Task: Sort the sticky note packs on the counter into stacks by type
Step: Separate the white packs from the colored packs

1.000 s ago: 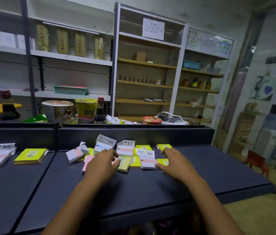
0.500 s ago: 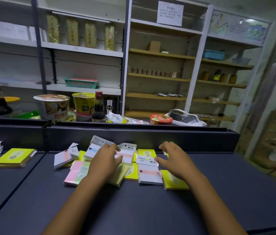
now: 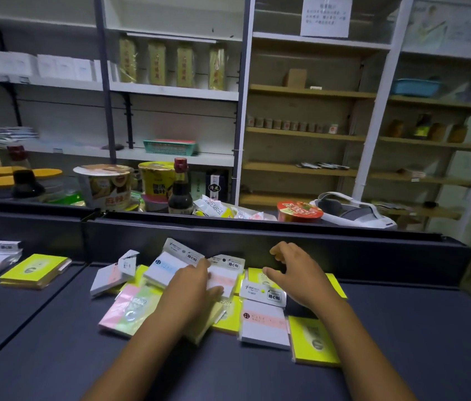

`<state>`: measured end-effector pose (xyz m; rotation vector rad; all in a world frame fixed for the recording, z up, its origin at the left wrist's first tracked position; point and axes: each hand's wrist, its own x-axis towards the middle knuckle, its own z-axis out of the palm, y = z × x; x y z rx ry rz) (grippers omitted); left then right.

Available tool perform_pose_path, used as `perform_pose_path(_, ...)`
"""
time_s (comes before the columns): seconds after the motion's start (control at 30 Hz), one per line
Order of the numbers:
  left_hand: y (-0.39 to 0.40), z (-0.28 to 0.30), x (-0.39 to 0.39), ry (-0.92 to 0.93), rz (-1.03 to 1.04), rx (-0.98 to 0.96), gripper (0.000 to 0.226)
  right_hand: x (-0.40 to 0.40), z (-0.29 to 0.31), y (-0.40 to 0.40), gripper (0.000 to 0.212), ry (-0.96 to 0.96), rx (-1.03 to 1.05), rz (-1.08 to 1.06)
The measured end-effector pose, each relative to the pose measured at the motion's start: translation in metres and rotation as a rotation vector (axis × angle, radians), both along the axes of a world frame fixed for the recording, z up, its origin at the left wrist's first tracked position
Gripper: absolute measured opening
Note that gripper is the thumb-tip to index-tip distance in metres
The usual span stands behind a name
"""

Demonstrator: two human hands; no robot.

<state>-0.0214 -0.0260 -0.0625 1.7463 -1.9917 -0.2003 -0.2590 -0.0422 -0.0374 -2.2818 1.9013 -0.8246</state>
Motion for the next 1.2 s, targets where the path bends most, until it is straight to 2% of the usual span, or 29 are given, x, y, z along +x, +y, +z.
perform_pose_path(0.17,0.001,0.006,0.003,0.197,0.008,-0.038,0.045,-0.003,-0.004,-0.005,0.039,-0.020,-0.005,0.014)
perform_pose_path(0.47,0.007,0.022,0.006,0.822,0.011,-0.182,0.040,-0.015,-0.006,-0.004,0.034,-0.089,-0.031,0.021)
perform_pose_path(0.6,0.011,0.029,0.011,1.161,-0.077,-0.114,0.031,-0.018,-0.009,-0.006,0.029,-0.089,-0.011,0.004)
perform_pose_path(0.67,0.014,0.029,0.014,1.263,-0.104,-0.086,0.032,-0.019,-0.012,-0.007,0.028,-0.067,0.009,-0.008)
perform_pose_path(0.77,0.016,0.029,0.016,1.328,-0.120,-0.080,0.032,-0.017,-0.017,-0.010,0.034,-0.026,0.043,-0.015)
perform_pose_path(0.87,0.016,0.027,0.016,1.344,-0.117,-0.085,0.031,-0.015,-0.021,-0.012,0.050,0.029,0.122,0.004)
perform_pose_path(1.07,0.015,0.026,0.017,1.355,-0.115,-0.098,0.030,-0.020,-0.022,-0.010,0.068,-0.020,0.271,0.022)
perform_pose_path(1.2,0.012,0.024,0.018,1.366,-0.111,-0.103,0.027,-0.022,-0.020,-0.008,0.077,0.015,0.336,0.017)
